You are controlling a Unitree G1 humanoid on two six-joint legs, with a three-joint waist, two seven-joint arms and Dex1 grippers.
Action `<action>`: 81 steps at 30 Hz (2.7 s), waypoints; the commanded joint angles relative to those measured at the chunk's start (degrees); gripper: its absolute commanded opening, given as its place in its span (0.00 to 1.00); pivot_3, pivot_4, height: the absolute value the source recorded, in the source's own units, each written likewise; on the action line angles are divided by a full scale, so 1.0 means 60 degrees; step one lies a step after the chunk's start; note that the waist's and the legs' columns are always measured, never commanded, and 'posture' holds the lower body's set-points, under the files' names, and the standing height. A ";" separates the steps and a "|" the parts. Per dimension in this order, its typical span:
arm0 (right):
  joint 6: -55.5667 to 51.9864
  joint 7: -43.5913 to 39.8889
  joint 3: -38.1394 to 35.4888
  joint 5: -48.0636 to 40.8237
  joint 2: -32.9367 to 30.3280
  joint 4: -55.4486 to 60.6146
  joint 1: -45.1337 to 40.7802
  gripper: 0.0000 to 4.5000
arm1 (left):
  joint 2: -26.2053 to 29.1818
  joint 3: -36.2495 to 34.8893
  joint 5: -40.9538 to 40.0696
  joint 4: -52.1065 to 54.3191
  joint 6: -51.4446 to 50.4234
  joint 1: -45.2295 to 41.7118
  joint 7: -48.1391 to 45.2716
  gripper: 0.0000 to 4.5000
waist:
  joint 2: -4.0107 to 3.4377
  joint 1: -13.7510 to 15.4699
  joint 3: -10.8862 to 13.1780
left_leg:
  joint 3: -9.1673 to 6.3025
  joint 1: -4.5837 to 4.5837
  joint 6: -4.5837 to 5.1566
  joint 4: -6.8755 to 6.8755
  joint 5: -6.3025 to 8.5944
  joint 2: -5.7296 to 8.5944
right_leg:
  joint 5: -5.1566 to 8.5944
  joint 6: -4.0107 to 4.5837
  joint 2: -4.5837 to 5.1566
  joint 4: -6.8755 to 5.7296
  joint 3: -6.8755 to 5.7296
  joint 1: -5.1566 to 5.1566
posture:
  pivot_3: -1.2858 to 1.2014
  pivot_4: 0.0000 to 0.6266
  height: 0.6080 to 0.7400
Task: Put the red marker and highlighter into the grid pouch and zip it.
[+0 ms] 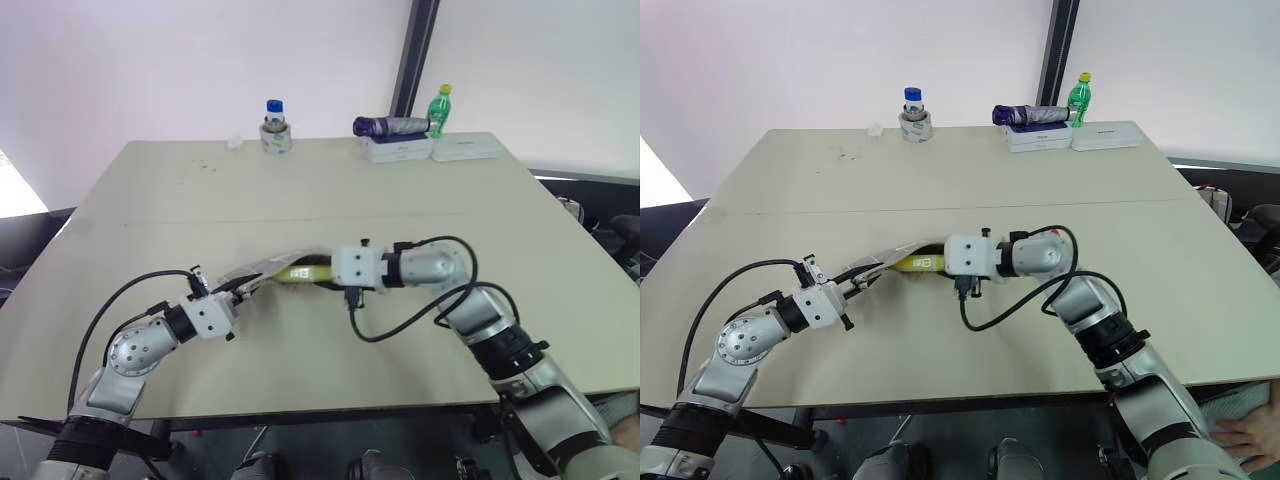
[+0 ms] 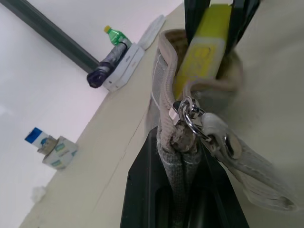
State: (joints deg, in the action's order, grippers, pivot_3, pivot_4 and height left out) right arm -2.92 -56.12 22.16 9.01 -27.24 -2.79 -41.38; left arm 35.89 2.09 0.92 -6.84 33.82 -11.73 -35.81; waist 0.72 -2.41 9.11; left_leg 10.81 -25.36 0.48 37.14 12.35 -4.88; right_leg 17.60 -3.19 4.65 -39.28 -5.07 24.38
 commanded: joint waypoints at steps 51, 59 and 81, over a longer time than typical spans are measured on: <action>-0.4578 0.3064 -0.4220 -0.1960 -0.1494 -0.2404 0.0929 0.99 | -0.1264 -0.1108 -0.2721 0.0945 -0.2793 -0.0460 -0.0671 0.00 | 0.0003 0.0198 0.0000 | -0.0006 0.0004 0.0000 0.0020 -0.0002 0.0006 | -0.0001 0.0000 -0.0002 -0.0002 0.0005 -0.0014 | 0.52 0.24 0.98; -0.6843 0.4729 -0.5338 -0.2601 -0.0644 -0.1393 0.1653 0.99 | -0.1257 -0.1144 -0.2630 0.0980 -0.2743 -0.0417 -0.0690 0.00 | 0.0002 0.0277 0.0000 | -0.0007 0.0001 0.0001 0.0019 -0.0002 0.0007 | -0.0001 0.0000 0.0002 -0.0001 0.0005 -0.0015 | 0.52 0.24 0.98; -0.3097 0.0219 -0.3721 -0.3815 -0.2058 0.1490 0.0984 0.08 | -0.1267 -0.1084 -0.2562 0.0797 -0.2733 -0.0664 -0.0854 0.00 | 0.0000 0.0232 0.0002 | -0.0013 0.0002 0.0004 -0.0002 0.0001 0.0006 | 0.0004 -0.0008 -0.0012 0.0007 0.0004 -0.0011 | 0.52 0.24 0.98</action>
State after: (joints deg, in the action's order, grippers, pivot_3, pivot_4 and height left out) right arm -25.94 -49.87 -1.93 -14.06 -37.89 3.85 -34.18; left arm 28.02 -3.53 -14.23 -3.38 16.43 -14.62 -41.00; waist 0.73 -1.01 9.12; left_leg 10.73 -25.34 0.51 37.13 12.36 -4.85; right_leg 17.62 -3.24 4.59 -39.22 -5.05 24.30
